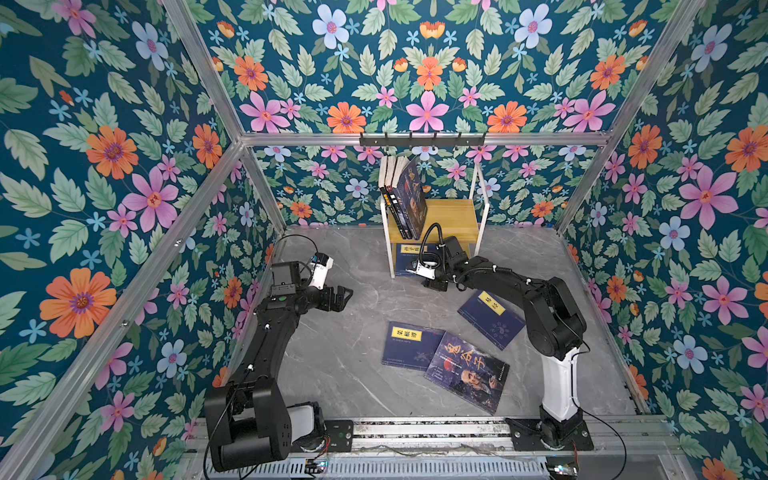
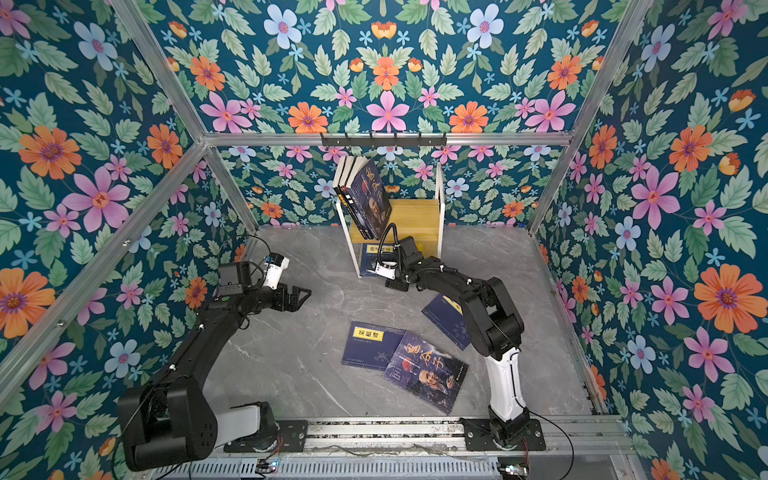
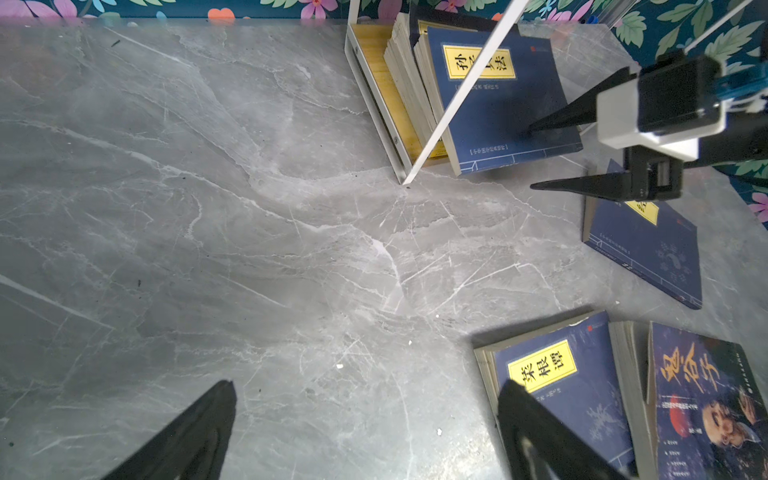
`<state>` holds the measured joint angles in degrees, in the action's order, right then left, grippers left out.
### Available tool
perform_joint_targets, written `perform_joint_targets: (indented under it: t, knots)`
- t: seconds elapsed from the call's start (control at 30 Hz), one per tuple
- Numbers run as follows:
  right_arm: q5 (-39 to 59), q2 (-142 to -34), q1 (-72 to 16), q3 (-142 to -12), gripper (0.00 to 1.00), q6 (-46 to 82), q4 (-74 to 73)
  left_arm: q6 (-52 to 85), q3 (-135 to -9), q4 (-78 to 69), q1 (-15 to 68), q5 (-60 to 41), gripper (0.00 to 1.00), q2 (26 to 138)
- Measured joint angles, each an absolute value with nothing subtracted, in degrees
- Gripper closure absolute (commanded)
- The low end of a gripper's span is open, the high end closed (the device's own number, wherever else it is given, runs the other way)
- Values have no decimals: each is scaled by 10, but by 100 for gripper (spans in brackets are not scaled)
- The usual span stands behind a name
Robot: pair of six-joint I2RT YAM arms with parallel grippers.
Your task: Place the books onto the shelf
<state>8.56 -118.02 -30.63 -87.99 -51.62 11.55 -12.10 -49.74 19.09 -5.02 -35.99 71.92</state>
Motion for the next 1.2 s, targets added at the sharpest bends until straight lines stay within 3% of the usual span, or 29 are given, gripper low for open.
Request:
perform_joint_targets:
  t: [0.17, 0.53, 0.67, 0.9, 1.2]
  knots:
    - [65, -1190, -305, -905, 62, -516, 110, -120, -495, 191, -50, -364, 0, 718]
    - [54, -1208, -302, -931, 64, -512, 111, -119, -493, 189, -51, -367, 0, 718]
    - [54, -1209, -299, -937, 71, -512, 113, -117, -492, 188, -51, -368, 0, 719]
    - [57, -1195, -291, -928, 60, -520, 119, -110, -492, 189, -51, -369, 0, 720]
    - [52, -1153, -264, -864, 55, -547, 114, -109, -492, 189, -51, -371, 0, 720]
